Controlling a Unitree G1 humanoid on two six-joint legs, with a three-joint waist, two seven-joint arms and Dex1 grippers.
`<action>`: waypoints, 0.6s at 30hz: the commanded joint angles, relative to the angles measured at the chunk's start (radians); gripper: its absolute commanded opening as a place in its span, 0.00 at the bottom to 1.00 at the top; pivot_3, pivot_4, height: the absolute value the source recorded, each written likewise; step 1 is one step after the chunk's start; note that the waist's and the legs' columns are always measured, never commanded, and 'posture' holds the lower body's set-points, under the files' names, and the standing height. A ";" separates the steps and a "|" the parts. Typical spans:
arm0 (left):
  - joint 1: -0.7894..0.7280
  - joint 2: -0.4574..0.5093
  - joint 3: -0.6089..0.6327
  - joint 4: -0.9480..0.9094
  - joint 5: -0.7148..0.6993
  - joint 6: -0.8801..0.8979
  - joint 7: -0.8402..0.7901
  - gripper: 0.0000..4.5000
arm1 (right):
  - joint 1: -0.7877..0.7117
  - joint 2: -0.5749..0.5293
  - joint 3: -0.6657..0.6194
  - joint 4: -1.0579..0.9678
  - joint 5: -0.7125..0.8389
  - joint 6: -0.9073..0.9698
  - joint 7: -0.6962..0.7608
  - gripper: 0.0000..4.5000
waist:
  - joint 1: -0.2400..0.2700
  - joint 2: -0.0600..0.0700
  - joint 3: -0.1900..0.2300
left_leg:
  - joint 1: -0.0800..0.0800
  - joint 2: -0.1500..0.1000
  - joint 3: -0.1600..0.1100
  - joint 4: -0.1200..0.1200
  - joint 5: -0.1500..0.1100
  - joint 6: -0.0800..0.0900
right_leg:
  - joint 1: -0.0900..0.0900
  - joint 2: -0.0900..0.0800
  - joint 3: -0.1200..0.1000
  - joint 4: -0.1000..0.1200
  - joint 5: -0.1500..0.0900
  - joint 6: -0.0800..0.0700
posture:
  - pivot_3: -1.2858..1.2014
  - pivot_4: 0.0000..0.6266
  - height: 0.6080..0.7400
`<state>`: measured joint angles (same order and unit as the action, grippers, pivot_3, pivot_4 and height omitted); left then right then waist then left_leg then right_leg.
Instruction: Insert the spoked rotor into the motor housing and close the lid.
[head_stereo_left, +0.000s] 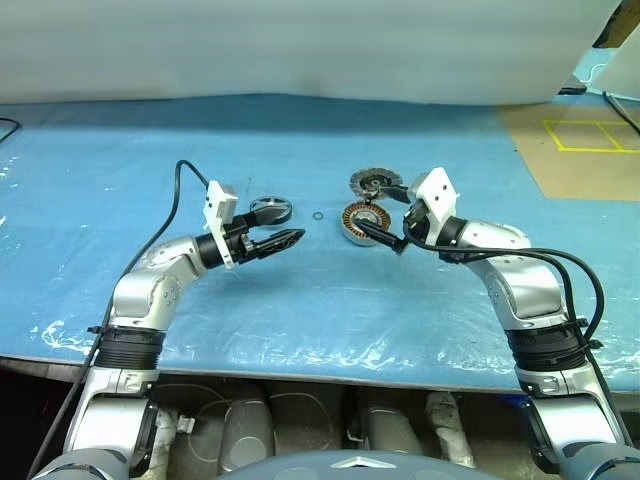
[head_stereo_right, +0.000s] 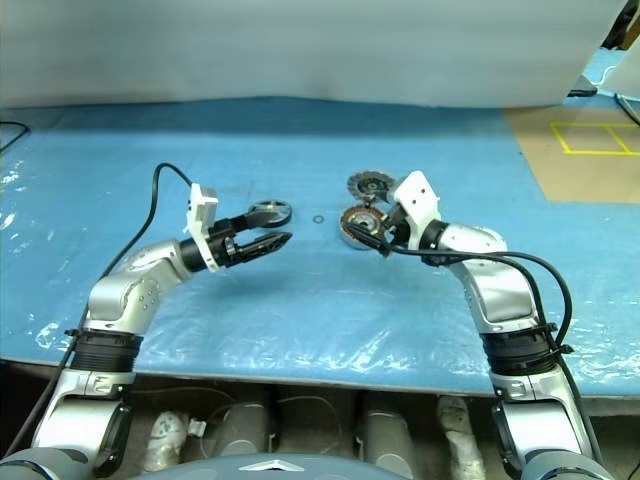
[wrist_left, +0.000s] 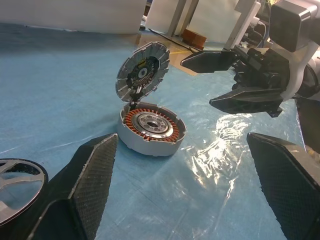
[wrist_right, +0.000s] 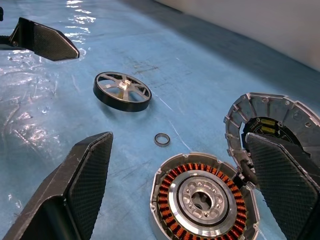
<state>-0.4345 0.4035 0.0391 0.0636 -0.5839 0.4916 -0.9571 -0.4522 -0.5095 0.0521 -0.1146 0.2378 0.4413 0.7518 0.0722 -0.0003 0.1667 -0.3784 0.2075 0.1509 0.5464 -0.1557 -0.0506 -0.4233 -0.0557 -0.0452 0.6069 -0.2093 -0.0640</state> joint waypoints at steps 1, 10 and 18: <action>-0.021 0.005 0.018 -0.028 -0.015 0.003 -0.001 0.97 | -0.005 -0.006 -0.004 -0.038 0.006 -0.022 0.006 0.99 | 0.000 0.000 0.000 | 0.000 0.000 0.000 0.000 0.000 0.000 | 0.000 0.000 0.000 0.000 0.000 0.000 | 0.52 0.24 1.00; -0.026 -0.014 0.012 -0.002 0.031 -0.043 0.038 0.97 | 0.004 -0.006 0.000 -0.045 0.000 -0.017 0.008 0.99 | 0.000 0.000 0.000 | 0.000 0.000 0.000 0.000 0.000 0.000 | 0.000 0.000 0.000 0.000 0.000 0.000 | 0.52 0.24 1.00; -0.100 -0.085 -0.002 0.109 0.148 -0.121 0.201 0.97 | 0.025 -0.015 -0.018 -0.015 -0.034 -0.033 -0.023 0.99 | 0.001 0.000 0.000 | 0.000 0.000 0.000 0.000 0.000 0.000 | 0.000 0.000 0.000 0.000 0.000 0.000 | 0.52 0.24 1.00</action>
<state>-0.5023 0.3342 0.0356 0.1573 -0.4737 0.4250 -0.8004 -0.4347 -0.5127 0.0514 -0.1142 0.2099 0.4322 0.7390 0.0734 -0.0003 0.1667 -0.3788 0.2075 0.1508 0.5464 -0.1556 -0.0507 -0.4233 -0.0556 -0.0453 0.6065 -0.2092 -0.0639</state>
